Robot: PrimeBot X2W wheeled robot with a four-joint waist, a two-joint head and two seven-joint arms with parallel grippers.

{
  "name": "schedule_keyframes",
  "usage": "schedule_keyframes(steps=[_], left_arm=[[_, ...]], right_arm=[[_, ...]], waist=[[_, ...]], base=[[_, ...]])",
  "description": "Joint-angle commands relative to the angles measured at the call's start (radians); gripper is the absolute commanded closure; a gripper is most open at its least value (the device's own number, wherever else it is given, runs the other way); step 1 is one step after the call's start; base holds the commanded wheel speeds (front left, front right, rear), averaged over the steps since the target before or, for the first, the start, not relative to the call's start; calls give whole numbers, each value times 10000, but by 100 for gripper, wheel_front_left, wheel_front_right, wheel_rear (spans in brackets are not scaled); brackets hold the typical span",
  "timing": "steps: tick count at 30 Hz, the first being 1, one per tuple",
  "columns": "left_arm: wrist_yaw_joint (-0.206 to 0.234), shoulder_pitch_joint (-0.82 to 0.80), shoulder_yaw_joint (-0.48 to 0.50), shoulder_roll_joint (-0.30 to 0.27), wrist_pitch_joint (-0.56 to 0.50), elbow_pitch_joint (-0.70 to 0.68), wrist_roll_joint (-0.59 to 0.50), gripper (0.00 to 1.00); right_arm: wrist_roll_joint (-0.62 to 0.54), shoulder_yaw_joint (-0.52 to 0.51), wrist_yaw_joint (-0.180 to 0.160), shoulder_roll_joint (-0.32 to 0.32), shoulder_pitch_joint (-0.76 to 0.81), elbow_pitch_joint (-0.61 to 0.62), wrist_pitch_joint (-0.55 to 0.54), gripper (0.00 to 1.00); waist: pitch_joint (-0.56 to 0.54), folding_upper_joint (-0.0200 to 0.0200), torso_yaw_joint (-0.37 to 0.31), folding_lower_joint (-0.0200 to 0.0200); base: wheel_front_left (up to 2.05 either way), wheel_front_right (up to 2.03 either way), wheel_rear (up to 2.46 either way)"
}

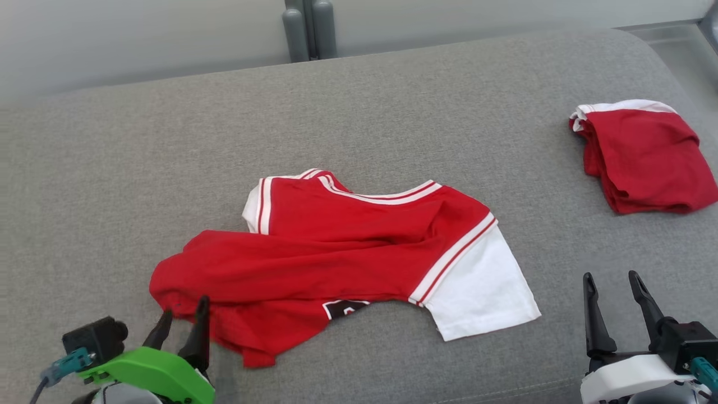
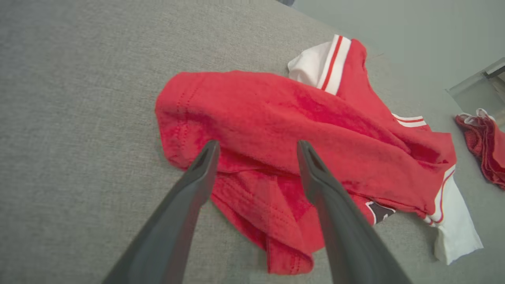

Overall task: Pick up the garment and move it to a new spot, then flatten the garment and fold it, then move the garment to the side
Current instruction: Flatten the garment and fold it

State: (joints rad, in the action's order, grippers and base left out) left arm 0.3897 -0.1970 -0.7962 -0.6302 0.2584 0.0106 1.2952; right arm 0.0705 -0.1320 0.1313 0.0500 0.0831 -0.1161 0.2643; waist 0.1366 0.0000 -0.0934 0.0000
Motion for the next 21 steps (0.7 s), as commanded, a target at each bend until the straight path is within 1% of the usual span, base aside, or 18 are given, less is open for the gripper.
schedule_keyframes(steps=[1, 3, 5, 7, 11, 17, 21], left_arm=[[97, 339, 268, -65, 65, -84, 179, 0], [86, 651, 515, -278, 58, -61, 393, 0], [-90, 845, 698, -254, -64, 179, 771, 0], [-273, 744, 707, -303, -214, 495, 866, 0], [-931, 275, 692, 23, -634, 1253, 1229, 0], [-1812, -512, 324, 351, -1246, 2702, 983, 0], [-2366, -1033, 162, 510, -1455, 3544, 854, 0]], right_arm=[[-61, 4, -14, 20, 125, 33, -4, 0], [-121, 1, -14, 21, 105, 34, -4, 0], [-164, 13, -12, 18, 113, 31, -4, 0], [-223, 88, -14, 17, 131, 0, -4, 0], [-258, 116, -14, 21, 103, -11, -4, 0], [-301, 130, -14, 21, 67, 11, -4, 0], [-320, 165, -14, 21, 76, 20, -4, 0]], waist=[[-120, 0, 357, 0], [-133, 0, 451, 0], [-159, 0, 553, 0], [-176, 0, 614, 0], [-175, 0, 689, 0], [-92, 0, 684, 0], [-54, 0, 634, 0]], base=[[0, 0, 0], [0, 0, 0], [0, 0, 0], [0, 0, 0], [0, 0, 0], [0, 0, 0], [0, 0, 0]])
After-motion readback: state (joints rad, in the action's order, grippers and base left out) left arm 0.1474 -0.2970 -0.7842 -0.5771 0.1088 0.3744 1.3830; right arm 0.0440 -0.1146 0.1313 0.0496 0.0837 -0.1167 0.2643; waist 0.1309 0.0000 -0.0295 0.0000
